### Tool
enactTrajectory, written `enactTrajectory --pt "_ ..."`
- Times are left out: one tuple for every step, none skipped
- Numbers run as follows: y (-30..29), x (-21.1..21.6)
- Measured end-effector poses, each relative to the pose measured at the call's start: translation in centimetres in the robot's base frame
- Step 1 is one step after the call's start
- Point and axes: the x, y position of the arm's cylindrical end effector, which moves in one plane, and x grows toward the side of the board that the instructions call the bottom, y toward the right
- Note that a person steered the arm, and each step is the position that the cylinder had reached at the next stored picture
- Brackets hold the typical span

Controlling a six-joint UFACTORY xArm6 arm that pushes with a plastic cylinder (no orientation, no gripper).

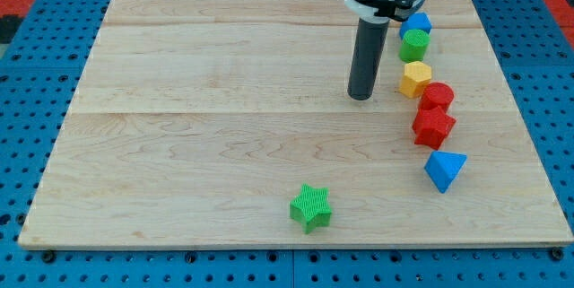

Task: Push the yellow hexagon to the right side of the board

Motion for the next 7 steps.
enactTrajectory --pt "1.9 -1.0" --pt "4.1 -1.7" --pt "5.3 -2.0" --pt "6.5 -2.3" --pt "3.7 -2.6" --pt "-4.3 1.3" --pt "-11.2 7.2"
